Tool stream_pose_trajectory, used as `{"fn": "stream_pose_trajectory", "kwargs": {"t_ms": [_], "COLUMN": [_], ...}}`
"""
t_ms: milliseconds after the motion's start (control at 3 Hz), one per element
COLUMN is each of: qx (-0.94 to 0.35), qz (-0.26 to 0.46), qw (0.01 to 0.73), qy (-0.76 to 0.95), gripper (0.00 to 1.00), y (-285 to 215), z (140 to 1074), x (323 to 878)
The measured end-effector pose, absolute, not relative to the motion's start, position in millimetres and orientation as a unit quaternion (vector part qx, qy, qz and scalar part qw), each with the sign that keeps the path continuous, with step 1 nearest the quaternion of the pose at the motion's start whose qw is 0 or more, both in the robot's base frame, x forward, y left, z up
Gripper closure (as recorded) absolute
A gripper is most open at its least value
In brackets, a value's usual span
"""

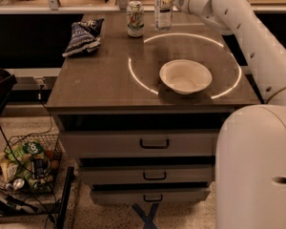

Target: Move blue plastic bottle near 7up can

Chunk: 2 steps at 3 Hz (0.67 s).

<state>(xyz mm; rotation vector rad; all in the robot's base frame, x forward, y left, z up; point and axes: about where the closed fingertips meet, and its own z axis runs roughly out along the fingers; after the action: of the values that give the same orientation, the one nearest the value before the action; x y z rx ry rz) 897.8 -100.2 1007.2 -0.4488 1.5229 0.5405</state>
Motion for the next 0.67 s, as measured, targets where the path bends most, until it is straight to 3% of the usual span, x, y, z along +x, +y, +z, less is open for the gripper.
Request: {"fn": "stream_pose_trajectory", "kwargs": {"t_ms": [667], "qx": [-0.194], "qz": [0.242], "qw": [0.658], "qy": [0.686], "gripper": [1.00], "y": [-84.2], "z": [963.0], "x": [900.4]}}
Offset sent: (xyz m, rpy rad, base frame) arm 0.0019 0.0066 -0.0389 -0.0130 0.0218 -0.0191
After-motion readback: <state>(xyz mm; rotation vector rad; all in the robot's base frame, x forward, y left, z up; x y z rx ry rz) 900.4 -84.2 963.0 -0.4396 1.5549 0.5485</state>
